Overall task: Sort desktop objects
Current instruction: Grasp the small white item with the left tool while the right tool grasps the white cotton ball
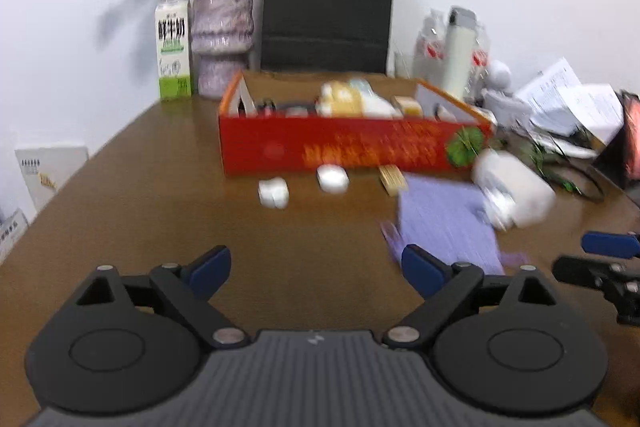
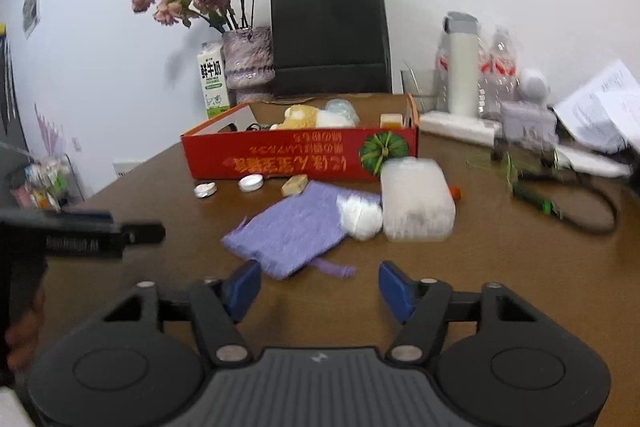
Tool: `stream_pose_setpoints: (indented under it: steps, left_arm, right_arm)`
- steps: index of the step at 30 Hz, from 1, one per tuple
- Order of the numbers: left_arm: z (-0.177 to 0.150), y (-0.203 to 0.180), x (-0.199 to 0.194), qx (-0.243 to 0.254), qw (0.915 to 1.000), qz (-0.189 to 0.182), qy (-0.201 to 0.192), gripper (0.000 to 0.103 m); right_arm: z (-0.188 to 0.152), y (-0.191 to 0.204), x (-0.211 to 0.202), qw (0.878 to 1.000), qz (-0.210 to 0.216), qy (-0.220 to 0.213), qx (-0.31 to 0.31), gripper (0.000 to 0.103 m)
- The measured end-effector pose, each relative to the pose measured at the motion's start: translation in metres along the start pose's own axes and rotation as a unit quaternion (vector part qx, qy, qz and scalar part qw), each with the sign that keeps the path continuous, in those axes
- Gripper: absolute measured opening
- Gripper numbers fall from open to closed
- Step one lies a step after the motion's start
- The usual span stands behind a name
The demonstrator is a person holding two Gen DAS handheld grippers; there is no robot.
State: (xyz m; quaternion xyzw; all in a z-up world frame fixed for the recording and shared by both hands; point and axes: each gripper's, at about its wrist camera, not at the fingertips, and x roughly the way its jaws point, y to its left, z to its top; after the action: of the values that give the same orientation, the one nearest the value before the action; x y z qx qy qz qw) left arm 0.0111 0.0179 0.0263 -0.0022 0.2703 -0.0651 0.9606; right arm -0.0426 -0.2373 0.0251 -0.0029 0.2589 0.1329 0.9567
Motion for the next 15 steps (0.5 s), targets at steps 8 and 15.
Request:
stream_pose_setpoints:
  steps: [8,15]
  left_arm:
    - [0.042,0.033,0.097,-0.04,0.9984,0.017,0.036,0.065]
    - [0.036,0.037,0.114,-0.033,0.9979,-0.018,0.052,0.053]
  right_arm:
    - [0.035,0.001,0.075,0.997,-0.029,0.025,-0.065,0.041]
    - [0.026,0.001,0.095,0.996,-0.035,0.054,-0.065,0.018]
